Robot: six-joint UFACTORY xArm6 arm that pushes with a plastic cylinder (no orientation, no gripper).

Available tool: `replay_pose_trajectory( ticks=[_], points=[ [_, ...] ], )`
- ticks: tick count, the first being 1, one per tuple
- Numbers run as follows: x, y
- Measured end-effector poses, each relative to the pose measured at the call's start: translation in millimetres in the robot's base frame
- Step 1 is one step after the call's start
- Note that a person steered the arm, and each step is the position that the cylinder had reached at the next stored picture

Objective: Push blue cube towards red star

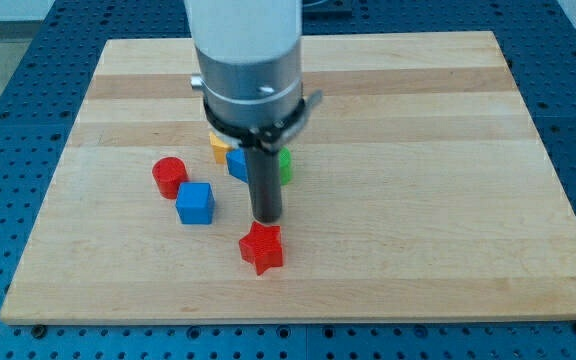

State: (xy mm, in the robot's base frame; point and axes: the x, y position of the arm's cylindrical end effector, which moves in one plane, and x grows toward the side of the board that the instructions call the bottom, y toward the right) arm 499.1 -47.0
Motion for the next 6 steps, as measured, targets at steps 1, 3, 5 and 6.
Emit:
replay_pose_trajectory(
  ticks=[1,3,5,6],
  points=[
    [-37,-29],
    [15,-90],
    [21,-94],
    [26,-125]
  ],
)
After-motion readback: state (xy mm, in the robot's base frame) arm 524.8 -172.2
